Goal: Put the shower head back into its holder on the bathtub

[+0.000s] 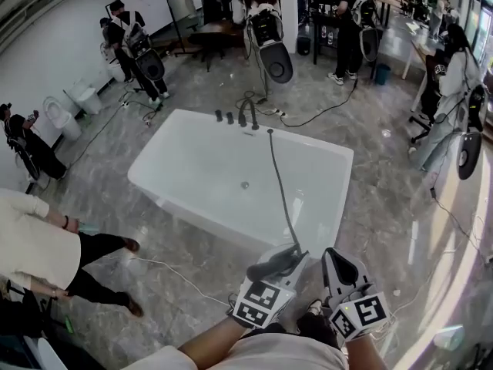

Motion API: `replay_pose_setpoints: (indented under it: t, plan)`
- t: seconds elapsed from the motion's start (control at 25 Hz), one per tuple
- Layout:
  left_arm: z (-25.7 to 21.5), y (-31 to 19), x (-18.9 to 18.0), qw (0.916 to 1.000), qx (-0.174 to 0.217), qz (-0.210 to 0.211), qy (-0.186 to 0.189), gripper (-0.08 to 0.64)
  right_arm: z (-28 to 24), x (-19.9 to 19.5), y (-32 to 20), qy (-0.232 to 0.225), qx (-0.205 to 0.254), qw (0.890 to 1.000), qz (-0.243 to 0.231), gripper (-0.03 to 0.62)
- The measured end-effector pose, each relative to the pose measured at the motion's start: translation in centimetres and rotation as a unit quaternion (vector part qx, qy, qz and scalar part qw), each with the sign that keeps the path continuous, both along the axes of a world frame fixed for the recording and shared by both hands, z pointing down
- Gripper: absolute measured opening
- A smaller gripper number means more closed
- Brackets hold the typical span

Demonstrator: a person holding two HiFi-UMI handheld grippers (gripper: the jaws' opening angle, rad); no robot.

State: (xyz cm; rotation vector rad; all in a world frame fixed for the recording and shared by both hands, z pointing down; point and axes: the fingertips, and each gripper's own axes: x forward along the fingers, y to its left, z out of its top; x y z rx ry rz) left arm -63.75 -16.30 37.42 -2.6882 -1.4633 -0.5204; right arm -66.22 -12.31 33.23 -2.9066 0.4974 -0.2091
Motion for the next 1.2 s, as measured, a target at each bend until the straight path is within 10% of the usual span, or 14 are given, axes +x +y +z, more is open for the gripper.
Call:
replay_pose_setpoints:
  t: [1.2]
  plan:
    - [-1.2, 24.1, 7.0, 0.9987, 0.018, -0.049, 0.001, 0.098, -0.5, 5.5, 26.8, 0.000, 0.026, 1.000, -0.009, 0.015]
